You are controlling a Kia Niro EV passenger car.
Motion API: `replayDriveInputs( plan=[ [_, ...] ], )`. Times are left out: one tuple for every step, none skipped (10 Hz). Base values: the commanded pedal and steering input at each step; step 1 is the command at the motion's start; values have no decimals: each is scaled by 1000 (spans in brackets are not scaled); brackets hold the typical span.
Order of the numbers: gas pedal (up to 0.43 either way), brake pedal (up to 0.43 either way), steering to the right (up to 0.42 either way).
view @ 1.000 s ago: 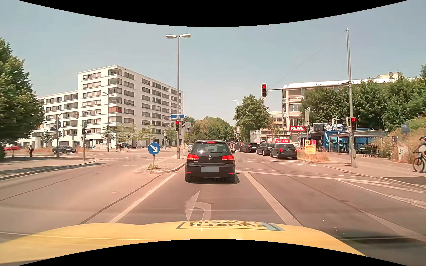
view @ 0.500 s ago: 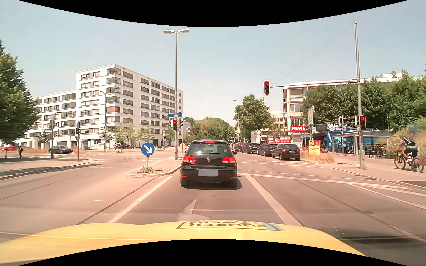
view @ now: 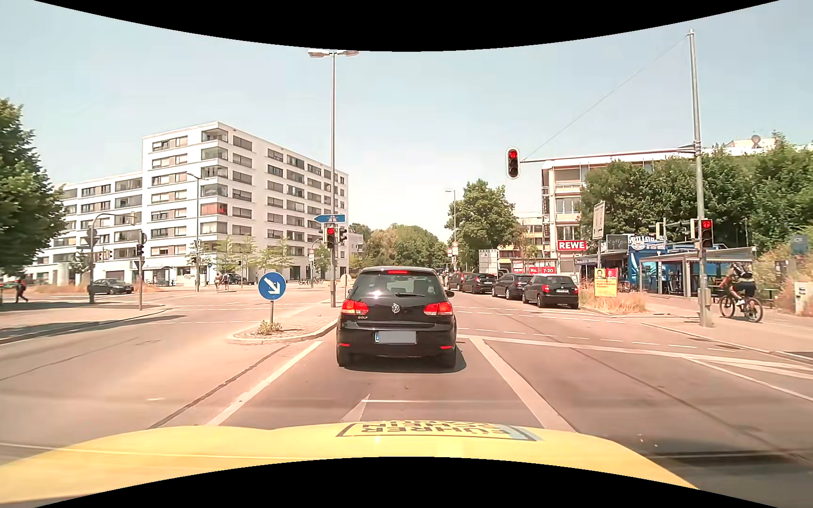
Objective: Follow the waypoints while adhering to traffic rules and regulations
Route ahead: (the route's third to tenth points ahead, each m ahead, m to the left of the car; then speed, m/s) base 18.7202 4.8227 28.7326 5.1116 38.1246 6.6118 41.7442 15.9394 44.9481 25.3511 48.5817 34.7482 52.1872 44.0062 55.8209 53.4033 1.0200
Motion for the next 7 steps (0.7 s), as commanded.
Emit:
replayDriveInputs(
  plan=[
    [0,152,2],
    [0,152,3],
    [0,152,3],
    [0,152,3],
    [0,152,3],
    [0,146,3],
    [0,134,3]
  ],
)
